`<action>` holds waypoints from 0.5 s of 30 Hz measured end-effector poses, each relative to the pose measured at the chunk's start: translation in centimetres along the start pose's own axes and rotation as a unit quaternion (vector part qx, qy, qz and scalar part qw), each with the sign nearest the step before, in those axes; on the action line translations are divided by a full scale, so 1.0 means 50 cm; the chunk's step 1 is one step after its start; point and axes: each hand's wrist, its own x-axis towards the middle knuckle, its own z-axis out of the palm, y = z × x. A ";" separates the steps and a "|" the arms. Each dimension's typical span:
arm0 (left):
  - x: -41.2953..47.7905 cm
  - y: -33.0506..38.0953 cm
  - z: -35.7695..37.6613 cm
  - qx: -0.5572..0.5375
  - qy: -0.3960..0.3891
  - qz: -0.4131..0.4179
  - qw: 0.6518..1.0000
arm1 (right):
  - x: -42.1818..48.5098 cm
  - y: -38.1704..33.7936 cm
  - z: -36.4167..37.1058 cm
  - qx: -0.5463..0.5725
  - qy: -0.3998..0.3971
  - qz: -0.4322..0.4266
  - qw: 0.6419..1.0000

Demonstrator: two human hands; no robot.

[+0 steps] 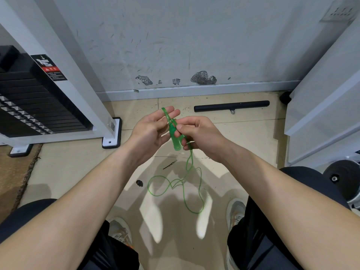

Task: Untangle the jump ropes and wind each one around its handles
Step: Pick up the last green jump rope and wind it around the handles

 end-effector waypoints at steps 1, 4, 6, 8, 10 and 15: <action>0.000 0.001 -0.002 -0.009 -0.001 -0.003 1.000 | 0.000 0.000 0.001 -0.001 0.000 0.002 1.000; 0.002 0.003 -0.008 -0.019 -0.006 -0.001 1.000 | 0.000 -0.002 0.002 -0.002 -0.003 0.002 1.000; 0.003 0.001 -0.012 0.014 -0.008 0.016 1.000 | -0.001 -0.003 0.003 0.000 -0.005 0.001 1.000; 0.004 -0.004 -0.016 0.045 0.005 0.034 0.998 | -0.004 -0.004 0.005 0.000 -0.012 -0.002 1.000; 0.004 -0.009 -0.016 0.074 0.021 0.057 0.995 | -0.007 -0.004 0.006 0.001 -0.021 -0.007 1.000; 0.007 -0.033 -0.010 0.138 0.094 0.127 0.978 | -0.011 -0.008 0.011 0.013 -0.037 -0.012 0.999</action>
